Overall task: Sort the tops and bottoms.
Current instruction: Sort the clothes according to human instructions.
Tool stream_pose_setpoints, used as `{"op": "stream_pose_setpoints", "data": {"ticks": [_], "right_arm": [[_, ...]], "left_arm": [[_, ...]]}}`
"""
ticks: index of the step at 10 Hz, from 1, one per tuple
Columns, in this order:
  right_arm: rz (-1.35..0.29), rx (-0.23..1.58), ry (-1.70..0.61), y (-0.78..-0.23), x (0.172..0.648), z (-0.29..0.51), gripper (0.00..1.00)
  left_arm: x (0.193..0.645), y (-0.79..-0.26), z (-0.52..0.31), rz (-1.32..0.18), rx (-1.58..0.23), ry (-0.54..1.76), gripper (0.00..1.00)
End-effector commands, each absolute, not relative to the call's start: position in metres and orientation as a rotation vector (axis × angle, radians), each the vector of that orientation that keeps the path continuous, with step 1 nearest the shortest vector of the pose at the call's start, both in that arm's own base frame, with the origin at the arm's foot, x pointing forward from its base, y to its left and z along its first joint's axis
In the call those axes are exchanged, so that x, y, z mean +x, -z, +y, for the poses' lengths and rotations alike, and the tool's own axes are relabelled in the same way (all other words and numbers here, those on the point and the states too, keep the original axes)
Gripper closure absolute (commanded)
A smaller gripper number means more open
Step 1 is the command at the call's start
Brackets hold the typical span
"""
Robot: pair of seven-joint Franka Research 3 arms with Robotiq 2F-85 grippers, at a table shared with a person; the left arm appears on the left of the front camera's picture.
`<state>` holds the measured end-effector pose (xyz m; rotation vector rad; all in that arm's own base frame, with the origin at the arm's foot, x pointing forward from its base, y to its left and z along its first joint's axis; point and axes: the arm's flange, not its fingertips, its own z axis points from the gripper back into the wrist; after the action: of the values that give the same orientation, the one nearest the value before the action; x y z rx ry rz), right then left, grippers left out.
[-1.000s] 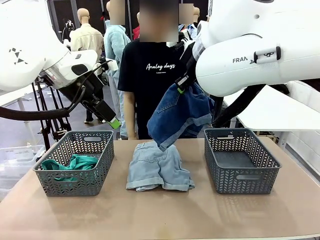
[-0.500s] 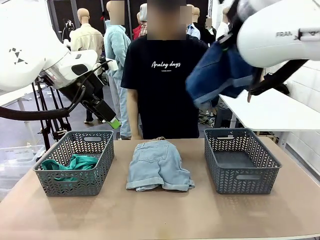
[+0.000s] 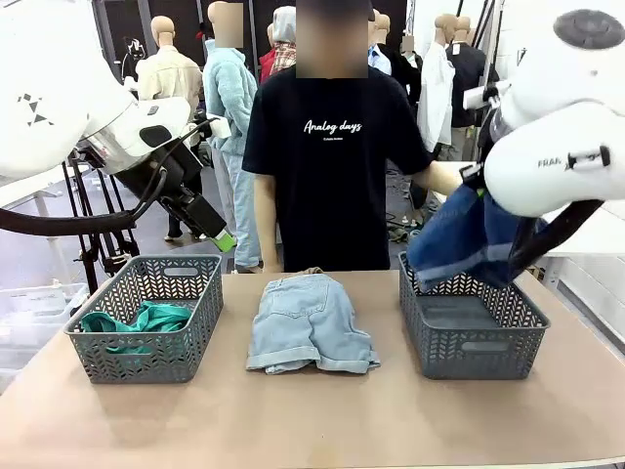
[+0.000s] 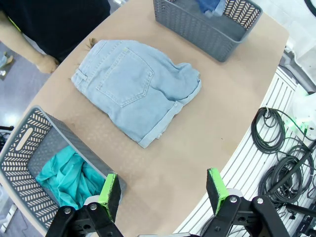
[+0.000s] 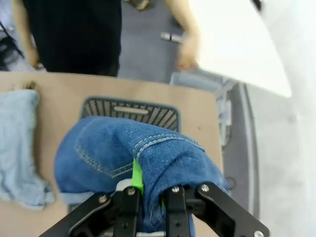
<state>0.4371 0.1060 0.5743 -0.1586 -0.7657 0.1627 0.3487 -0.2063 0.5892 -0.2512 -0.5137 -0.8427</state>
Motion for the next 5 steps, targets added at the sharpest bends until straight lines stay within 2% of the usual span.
{"op": "stream_pose_setpoints", "data": {"ticks": [1,4,5], "right_arm": [[-0.762,-0.106,-0.123,-0.565,0.441,0.108,1.00],[-0.724,-0.074,-0.113,-0.544,0.452,0.111,1.00],[-0.729,-0.088,-0.054,-0.560,0.454,0.111,1.00]], "left_arm": [[0.348,-0.590,-0.206,-0.514,-0.258,0.839,0.09],[0.348,-0.590,-0.206,-0.514,-0.258,0.839,0.09],[0.348,-0.590,-0.206,-0.514,-0.258,0.839,0.09]]}}
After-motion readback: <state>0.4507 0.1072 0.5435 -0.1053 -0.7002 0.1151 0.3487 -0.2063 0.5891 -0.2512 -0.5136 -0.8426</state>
